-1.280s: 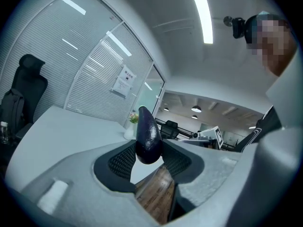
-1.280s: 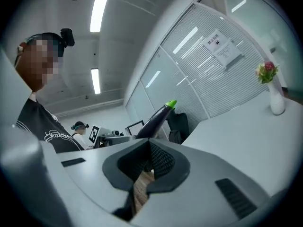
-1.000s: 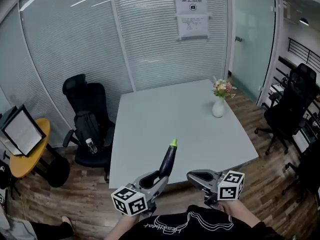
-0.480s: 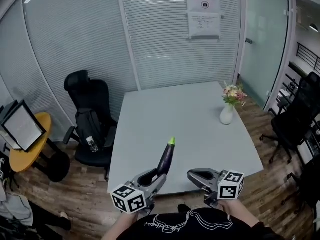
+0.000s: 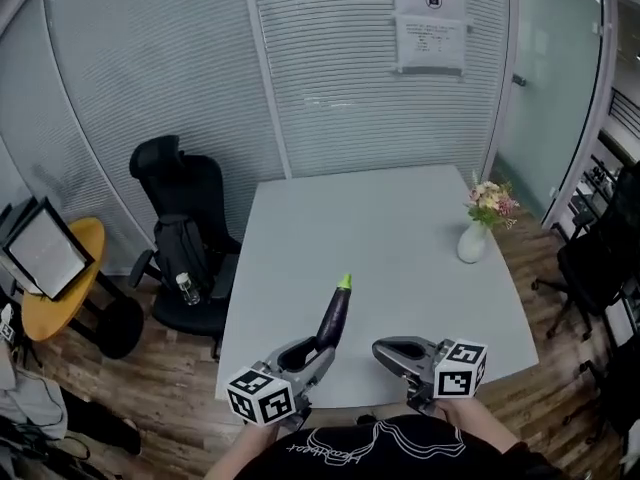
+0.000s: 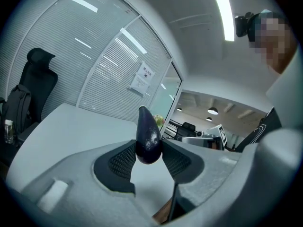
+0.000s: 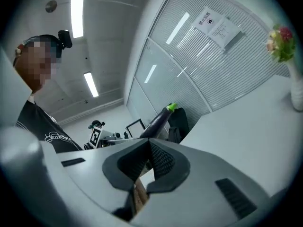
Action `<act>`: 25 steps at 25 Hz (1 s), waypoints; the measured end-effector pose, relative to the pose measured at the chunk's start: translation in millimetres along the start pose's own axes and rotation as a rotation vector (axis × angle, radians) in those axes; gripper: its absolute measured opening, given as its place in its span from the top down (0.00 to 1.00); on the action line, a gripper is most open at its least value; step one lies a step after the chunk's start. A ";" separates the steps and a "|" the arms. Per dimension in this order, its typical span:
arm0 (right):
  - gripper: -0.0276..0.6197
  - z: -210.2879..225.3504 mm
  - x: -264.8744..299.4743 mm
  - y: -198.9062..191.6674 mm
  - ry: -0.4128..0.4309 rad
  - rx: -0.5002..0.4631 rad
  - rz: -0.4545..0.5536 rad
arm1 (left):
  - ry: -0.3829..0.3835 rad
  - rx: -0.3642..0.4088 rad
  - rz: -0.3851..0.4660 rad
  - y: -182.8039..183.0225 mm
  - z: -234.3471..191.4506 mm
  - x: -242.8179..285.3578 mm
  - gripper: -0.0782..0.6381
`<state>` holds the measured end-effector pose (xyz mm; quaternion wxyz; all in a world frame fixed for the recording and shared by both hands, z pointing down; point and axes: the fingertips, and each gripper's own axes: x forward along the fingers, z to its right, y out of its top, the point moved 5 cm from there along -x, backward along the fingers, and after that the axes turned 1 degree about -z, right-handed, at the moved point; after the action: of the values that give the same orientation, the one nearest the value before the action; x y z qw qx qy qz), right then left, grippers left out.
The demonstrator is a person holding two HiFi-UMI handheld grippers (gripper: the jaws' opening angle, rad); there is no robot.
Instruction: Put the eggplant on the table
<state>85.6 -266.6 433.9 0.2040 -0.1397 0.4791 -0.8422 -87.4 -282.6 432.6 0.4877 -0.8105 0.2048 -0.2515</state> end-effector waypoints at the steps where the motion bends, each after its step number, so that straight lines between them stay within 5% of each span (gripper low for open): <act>1: 0.94 4.7 2.1 0.2 0.004 0.003 -0.005 | 0.008 0.001 -0.001 -0.7 -4.2 2.9 0.64; 14: 0.94 53.3 26.5 -10.4 0.007 0.065 -0.067 | 0.179 0.152 -0.057 -19.3 -64.3 37.4 0.64; 25: 0.94 87.6 26.2 -21.8 -0.035 0.134 -0.079 | 0.227 0.097 -0.168 -61.8 -111.4 68.8 0.64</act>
<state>95.8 -334.8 497.7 0.1878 -0.1591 0.4121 -0.8772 -95.4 -371.7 546.5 0.4773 -0.7668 0.1775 -0.3909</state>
